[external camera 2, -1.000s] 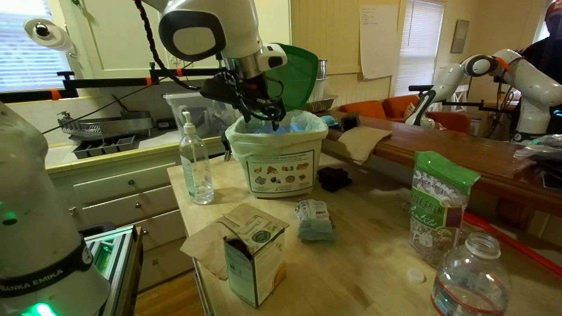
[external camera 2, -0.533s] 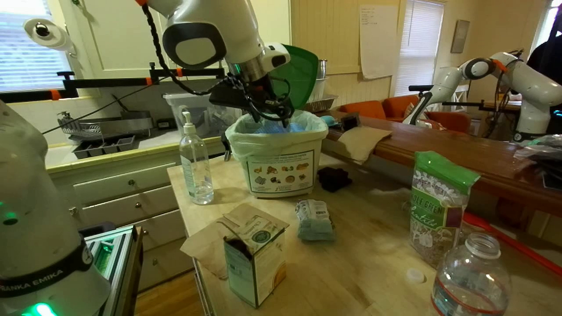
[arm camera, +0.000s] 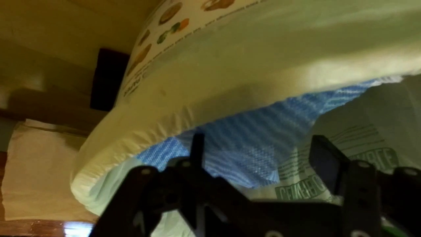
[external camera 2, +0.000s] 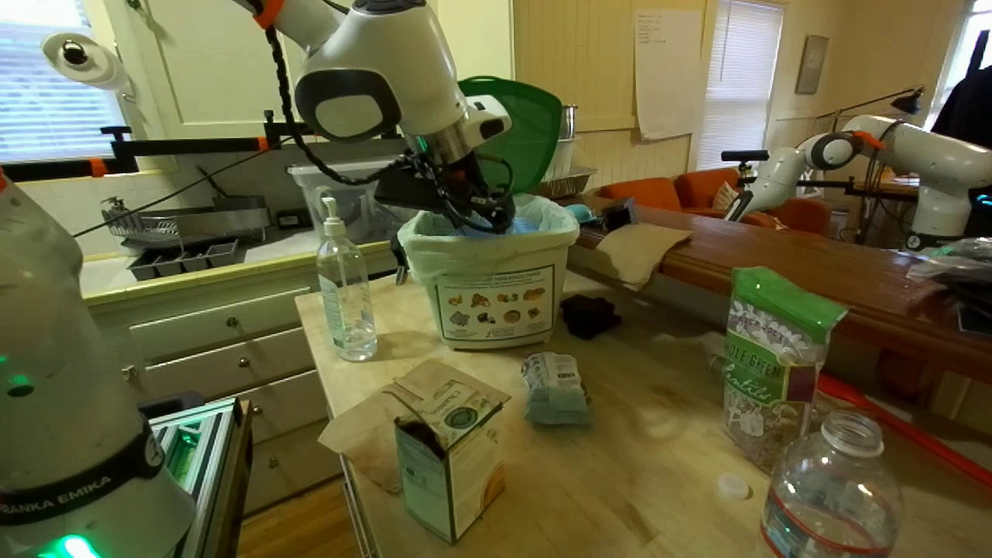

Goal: Take the blue fabric out of the bin and put it on the table.

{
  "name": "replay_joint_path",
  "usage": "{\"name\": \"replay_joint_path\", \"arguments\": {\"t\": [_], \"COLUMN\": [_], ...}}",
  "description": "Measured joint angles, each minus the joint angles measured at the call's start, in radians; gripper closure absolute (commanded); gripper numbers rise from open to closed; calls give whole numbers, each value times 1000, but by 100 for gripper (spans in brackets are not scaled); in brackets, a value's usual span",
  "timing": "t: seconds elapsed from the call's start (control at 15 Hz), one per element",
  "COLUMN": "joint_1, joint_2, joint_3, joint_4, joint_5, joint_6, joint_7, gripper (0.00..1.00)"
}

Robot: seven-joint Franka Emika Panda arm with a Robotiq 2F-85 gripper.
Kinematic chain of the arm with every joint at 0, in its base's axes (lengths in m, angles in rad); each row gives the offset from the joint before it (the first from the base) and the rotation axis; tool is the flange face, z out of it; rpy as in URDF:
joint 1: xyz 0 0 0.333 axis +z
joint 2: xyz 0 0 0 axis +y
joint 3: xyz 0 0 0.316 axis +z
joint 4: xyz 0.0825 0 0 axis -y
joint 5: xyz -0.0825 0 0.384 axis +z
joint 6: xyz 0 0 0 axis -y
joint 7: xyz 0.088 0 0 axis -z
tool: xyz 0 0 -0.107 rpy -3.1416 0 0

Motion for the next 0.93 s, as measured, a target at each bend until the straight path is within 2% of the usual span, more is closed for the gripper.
{"name": "replay_joint_path", "arguments": {"t": [0.4,0.53,0.93], "joint_1": [-8,-18,-69], "joint_2": [28,28,19], "joint_3": [16,17,14], "joint_4": [6,11,53], "joint_5": [18,20,22], "joint_6": [12,10,-46], "joint_7": [-4,-2,38], "gripper": [96,100,100]}}
